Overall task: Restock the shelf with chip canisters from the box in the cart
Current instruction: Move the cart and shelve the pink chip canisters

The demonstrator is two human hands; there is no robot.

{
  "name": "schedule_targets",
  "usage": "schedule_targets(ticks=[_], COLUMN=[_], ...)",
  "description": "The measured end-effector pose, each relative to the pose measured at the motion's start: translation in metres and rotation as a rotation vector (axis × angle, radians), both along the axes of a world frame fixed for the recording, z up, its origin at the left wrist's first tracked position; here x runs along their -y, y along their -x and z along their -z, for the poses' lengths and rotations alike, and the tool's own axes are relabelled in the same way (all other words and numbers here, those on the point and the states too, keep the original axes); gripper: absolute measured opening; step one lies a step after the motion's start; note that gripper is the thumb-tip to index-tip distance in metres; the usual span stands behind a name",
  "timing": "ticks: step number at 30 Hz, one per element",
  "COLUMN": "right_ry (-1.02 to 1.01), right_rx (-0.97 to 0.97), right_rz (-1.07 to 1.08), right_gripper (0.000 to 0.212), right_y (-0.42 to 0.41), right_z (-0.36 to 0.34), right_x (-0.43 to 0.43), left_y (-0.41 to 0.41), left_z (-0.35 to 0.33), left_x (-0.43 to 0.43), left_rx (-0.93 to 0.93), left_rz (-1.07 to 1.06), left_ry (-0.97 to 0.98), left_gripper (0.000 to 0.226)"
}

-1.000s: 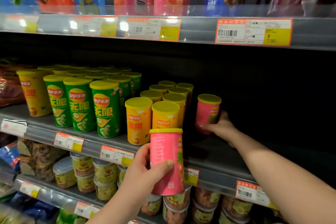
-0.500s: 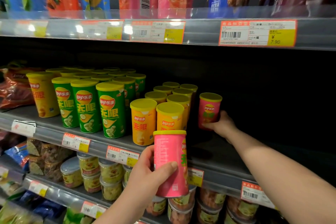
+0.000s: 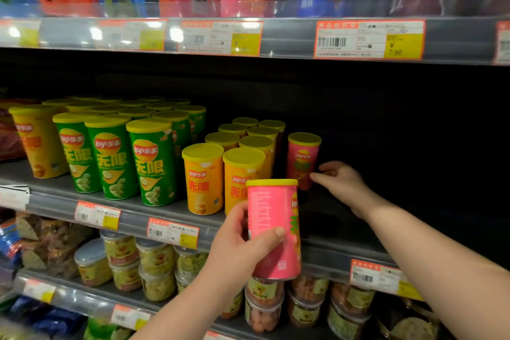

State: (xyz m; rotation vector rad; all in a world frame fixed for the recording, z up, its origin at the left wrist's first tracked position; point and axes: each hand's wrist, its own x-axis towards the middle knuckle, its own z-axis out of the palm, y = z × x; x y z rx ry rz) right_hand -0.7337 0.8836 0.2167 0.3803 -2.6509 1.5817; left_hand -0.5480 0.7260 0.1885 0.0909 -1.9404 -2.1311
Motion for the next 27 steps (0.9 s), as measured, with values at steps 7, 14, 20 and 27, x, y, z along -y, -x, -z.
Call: schedule_targets(ticks=[7,14,20,27], right_ry=[0.286,0.319,0.322,0.164], right_rx=[0.236,0.222,0.12,0.05], right_rz=[-0.438,-0.442,-0.143,0.091], right_gripper=[0.053,0.062,0.058,0.064], right_y=[-0.056,-0.062,-0.026,0.009], right_z=[-0.013,-0.016,-0.011,0.002], right_x=[-0.026,-0.047,-0.058,-0.052], left_y=[0.031,0.053,0.061,0.067], left_z=[-0.011,-0.022,-0.002,0.014], left_x=[-0.025,-0.039,-0.025,-0.02], left_rx=[-0.105,-0.126,-0.083,-0.215], left_rz=[0.101,0.205,0.1,0.046], left_ry=[0.056,0.236,1.286,1.689], left_gripper=[0.064,0.066,0.089,0.088])
